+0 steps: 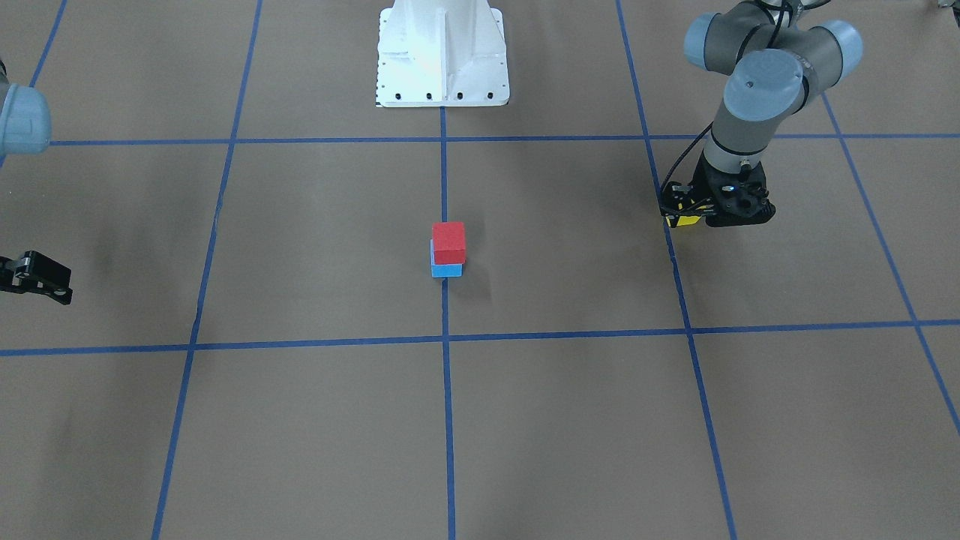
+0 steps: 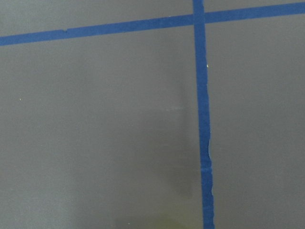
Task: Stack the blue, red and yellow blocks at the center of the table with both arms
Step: 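Lower the left gripper onto the yellow cube and close it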
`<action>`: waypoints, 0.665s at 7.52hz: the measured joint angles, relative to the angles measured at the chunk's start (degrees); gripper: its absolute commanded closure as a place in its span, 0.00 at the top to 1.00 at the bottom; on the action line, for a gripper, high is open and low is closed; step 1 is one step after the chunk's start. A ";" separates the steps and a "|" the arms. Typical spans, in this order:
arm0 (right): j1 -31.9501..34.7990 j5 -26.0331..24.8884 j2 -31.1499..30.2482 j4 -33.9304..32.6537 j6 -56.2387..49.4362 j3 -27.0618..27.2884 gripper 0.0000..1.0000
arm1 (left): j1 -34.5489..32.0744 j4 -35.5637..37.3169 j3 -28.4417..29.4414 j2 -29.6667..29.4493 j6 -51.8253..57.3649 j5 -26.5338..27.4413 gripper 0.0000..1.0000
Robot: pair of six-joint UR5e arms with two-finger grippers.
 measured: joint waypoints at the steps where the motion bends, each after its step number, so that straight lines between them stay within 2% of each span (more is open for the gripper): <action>1: 0.04 0.00 0.01 0.01 -0.04 0.02 1.00 | 0.11 -0.52 0.07 0.18 -1.07 -0.03 1.00; 5: 0.27 0.02 0.08 0.02 -0.08 0.28 1.00 | 0.60 -0.79 0.03 0.37 -2.91 -1.93 1.00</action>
